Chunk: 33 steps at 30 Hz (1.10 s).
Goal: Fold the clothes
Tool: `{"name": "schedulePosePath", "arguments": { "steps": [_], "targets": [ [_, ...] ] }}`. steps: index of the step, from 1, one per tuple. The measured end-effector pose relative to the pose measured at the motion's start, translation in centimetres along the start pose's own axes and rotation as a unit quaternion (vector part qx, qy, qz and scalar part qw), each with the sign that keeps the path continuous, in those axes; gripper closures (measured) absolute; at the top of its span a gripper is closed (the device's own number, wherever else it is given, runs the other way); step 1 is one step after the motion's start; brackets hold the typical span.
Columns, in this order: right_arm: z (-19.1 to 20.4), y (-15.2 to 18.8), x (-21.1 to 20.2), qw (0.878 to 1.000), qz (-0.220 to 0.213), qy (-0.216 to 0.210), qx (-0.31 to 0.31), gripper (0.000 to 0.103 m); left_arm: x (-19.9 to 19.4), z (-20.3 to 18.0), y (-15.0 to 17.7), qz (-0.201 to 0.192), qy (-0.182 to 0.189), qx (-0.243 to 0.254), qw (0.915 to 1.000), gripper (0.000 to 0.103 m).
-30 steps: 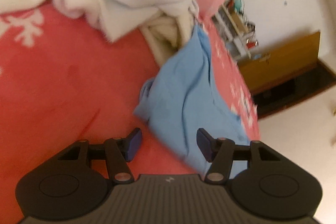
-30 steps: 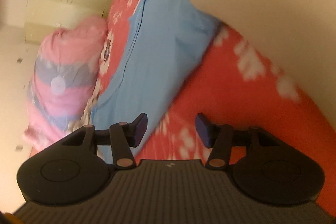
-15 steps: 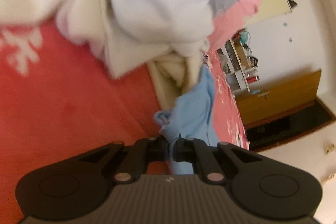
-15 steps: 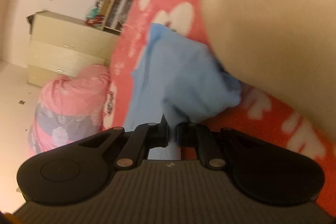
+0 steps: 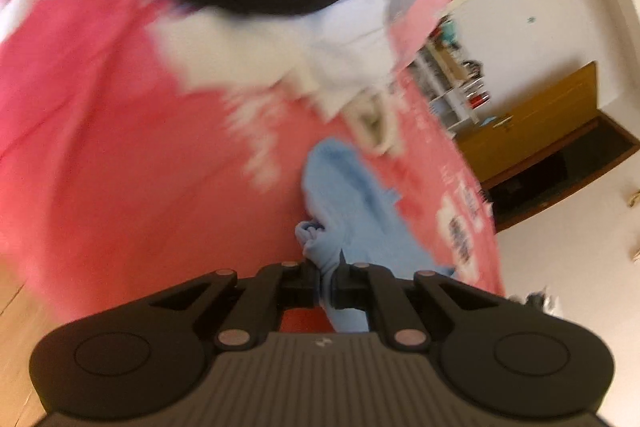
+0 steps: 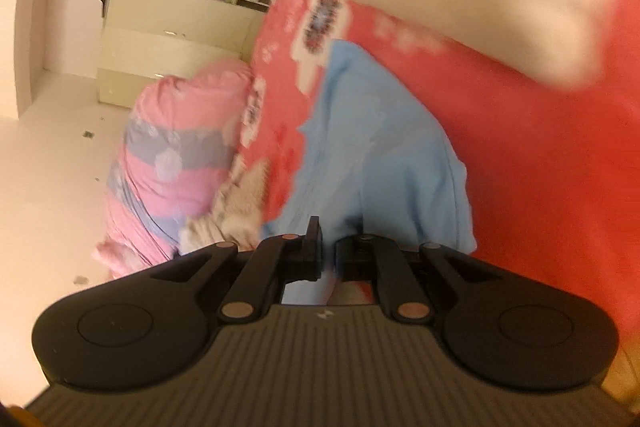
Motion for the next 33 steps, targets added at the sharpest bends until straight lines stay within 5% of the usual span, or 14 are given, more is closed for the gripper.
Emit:
{"name": "schedulePosePath", "arguments": {
  "steps": [2, 7, 10, 13, 14, 18, 26, 29, 33],
  "targets": [
    [-2.0, 1.4, -0.7, 1.0, 0.011, 0.008, -0.003, 0.098, 0.7, 2.6, 0.8, 0.005, -0.007, 0.001, 1.0, 0.097],
    [-4.2, 1.5, -3.1, 1.0, 0.022, 0.006, -0.004, 0.094, 0.3, 3.9, 0.7, 0.004, 0.05, 0.008, 0.9987, 0.093],
    [-4.6, 0.4, -5.9, 0.997, -0.002, 0.051, -0.051, 0.09, -0.6, 4.4, 0.6, 0.007, 0.06, 0.008, 0.9982, 0.09],
    [-5.0, -0.8, -8.8, 0.989, -0.031, 0.106, -0.103, 0.088, -2.3, 5.1, 0.2, -0.013, 0.057, 0.001, 0.9983, 0.072],
    [-5.1, -1.0, -9.9, 0.983, -0.041, 0.129, -0.123, 0.088, -3.0, 5.3, 0.0, -0.022, 0.057, -0.006, 0.9981, 0.063],
    [-2.3, -0.3, -11.8, 0.953, -0.066, 0.154, -0.253, 0.088, -5.6, 4.8, -0.8, -0.058, 0.055, -0.001, 0.9968, 0.061],
    [3.8, 2.6, -4.8, 0.881, -0.016, 0.115, -0.458, 0.091, -3.9, -1.6, 1.4, -0.07, 0.01, 0.151, 0.986, 0.061],
    [3.9, 0.7, -3.7, 0.859, -0.019, 0.157, -0.487, 0.091, -1.8, -4.1, 2.3, -0.057, -0.02, 0.226, 0.9722, 0.062],
    [8.1, -0.1, -2.2, 0.832, -0.017, 0.113, -0.543, 0.091, 2.9, -8.4, 3.7, -0.015, -0.056, 0.344, 0.9371, 0.062]
  ]
}}
Point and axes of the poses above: each gripper's, at about its wrist camera, not at the fingertips, and x roughly the way its jaws point, z to its left, y to its underside, the point moved 10 cm from there along x, roughly the way its jaws point, and after that the axes turned 10 degrees about -x, right-handed, at the moved point
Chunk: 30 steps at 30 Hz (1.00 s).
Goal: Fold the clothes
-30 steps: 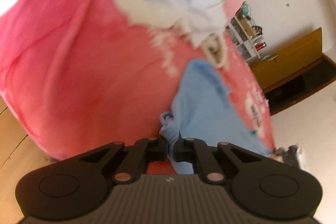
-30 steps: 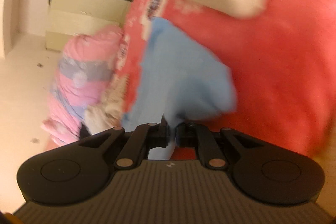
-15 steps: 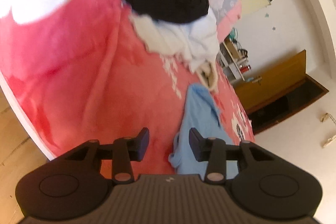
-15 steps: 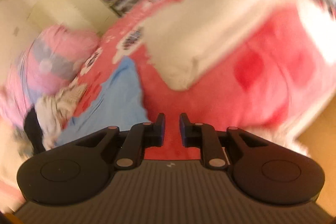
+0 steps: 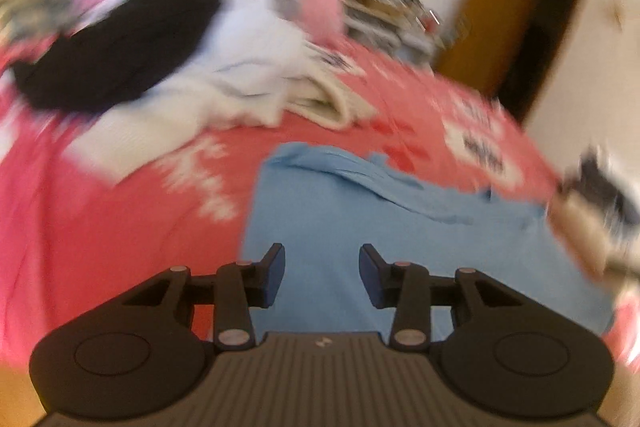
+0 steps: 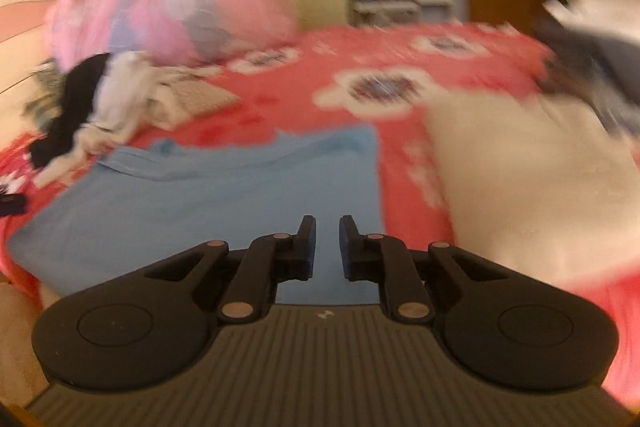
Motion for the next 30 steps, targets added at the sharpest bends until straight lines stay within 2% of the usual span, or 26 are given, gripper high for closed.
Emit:
{"name": "schedulePosePath", "arguments": {
  "steps": [4, 6, 9, 12, 15, 18, 21, 23, 25, 28, 30],
  "targets": [
    [4.3, -3.1, 4.6, 0.993, 0.019, -0.081, -0.083, 0.091, 5.9, -4.7, -0.6, 0.052, 0.008, 0.108, 0.9928, 0.062],
    [6.7, -3.6, 7.7, 0.983, 0.044, -0.128, -0.124, 0.091, 8.2, -5.2, -1.3, 0.062, 0.008, 0.126, 0.99, 0.062],
    [8.4, -3.2, 12.4, 0.97, 0.093, -0.157, -0.159, 0.091, 11.3, -5.4, -2.5, 0.07, 0.007, 0.143, 0.9872, 0.062],
    [7.6, -3.2, 16.9, 0.97, 0.131, -0.162, -0.125, 0.092, 13.7, -5.2, -4.4, 0.067, 0.005, 0.137, 0.9883, 0.062],
    [5.4, -4.4, 19.9, 0.978, 0.122, -0.157, -0.061, 0.095, 15.6, -4.6, -6.4, 0.04, -0.002, 0.112, 0.9929, 0.062],
    [3.2, -5.6, 21.9, 0.99, 0.088, -0.108, -0.033, 0.094, 17.0, -3.1, -8.4, 0.002, -0.022, 0.058, 0.9981, 0.061],
    [0.6, -6.0, 22.8, 0.996, 0.06, -0.064, 0.024, 0.093, 16.4, -1.2, -10.0, -0.031, -0.029, -0.011, 0.999, 0.061],
    [-0.5, -6.5, 21.6, 0.996, 0.035, -0.06, 0.048, 0.092, 14.7, -1.0, -10.8, -0.053, -0.02, -0.022, 0.9981, 0.061],
    [-1.0, -7.4, 19.1, 0.998, 0.008, -0.06, 0.035, 0.092, 12.4, -1.2, -11.0, -0.067, -0.009, -0.006, 0.9977, 0.057],
    [-1.1, -7.4, 16.1, 0.996, 0.012, -0.084, 0.017, 0.092, 10.6, -1.8, -9.5, -0.034, 0.022, 0.024, 0.9989, 0.056],
    [-1.2, -6.2, 15.6, 0.992, 0.046, -0.114, 0.02, 0.091, 11.4, -1.6, -7.7, 0.009, 0.02, 0.036, 0.9991, 0.056]
  ]
}}
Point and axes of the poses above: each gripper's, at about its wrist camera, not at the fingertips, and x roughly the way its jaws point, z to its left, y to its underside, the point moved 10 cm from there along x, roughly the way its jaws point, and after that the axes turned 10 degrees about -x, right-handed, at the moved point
